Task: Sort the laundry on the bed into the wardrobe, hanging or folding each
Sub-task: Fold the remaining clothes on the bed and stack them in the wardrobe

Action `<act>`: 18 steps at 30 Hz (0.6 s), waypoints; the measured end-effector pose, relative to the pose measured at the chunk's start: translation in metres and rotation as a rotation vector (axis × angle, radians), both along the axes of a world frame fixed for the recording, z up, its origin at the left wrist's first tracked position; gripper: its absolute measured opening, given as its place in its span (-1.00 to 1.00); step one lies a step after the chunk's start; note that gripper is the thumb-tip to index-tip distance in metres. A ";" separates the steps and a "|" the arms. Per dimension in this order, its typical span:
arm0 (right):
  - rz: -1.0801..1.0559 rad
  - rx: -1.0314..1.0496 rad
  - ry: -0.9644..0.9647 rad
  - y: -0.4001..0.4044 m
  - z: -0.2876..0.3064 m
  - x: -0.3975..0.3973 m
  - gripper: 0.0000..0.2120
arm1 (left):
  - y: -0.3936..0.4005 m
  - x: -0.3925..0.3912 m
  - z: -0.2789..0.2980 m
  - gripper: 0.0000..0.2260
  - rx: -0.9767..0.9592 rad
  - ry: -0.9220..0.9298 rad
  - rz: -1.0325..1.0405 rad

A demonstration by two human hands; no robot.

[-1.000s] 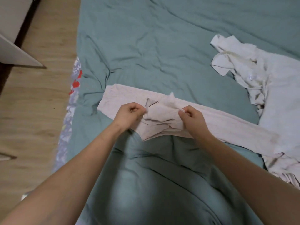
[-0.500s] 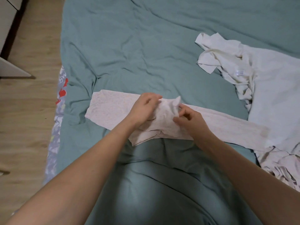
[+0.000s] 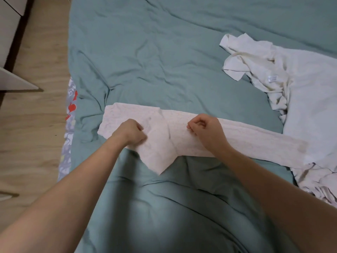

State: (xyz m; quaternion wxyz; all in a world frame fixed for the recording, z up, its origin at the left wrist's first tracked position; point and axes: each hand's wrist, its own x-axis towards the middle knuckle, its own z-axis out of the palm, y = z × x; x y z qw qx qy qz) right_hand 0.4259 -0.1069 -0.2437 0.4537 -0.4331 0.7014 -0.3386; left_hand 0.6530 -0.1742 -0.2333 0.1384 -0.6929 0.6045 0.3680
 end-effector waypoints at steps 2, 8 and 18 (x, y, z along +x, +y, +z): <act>0.068 0.041 0.033 -0.007 -0.002 0.009 -0.87 | 0.004 0.007 0.003 -0.91 -0.039 -0.143 -0.053; 0.189 0.050 0.129 -0.021 -0.004 0.050 -0.80 | 0.002 0.003 -0.003 -0.86 -0.250 0.299 0.291; 0.654 -0.402 0.663 0.015 0.015 0.082 -0.62 | 0.011 0.010 -0.001 -0.81 0.020 0.720 0.633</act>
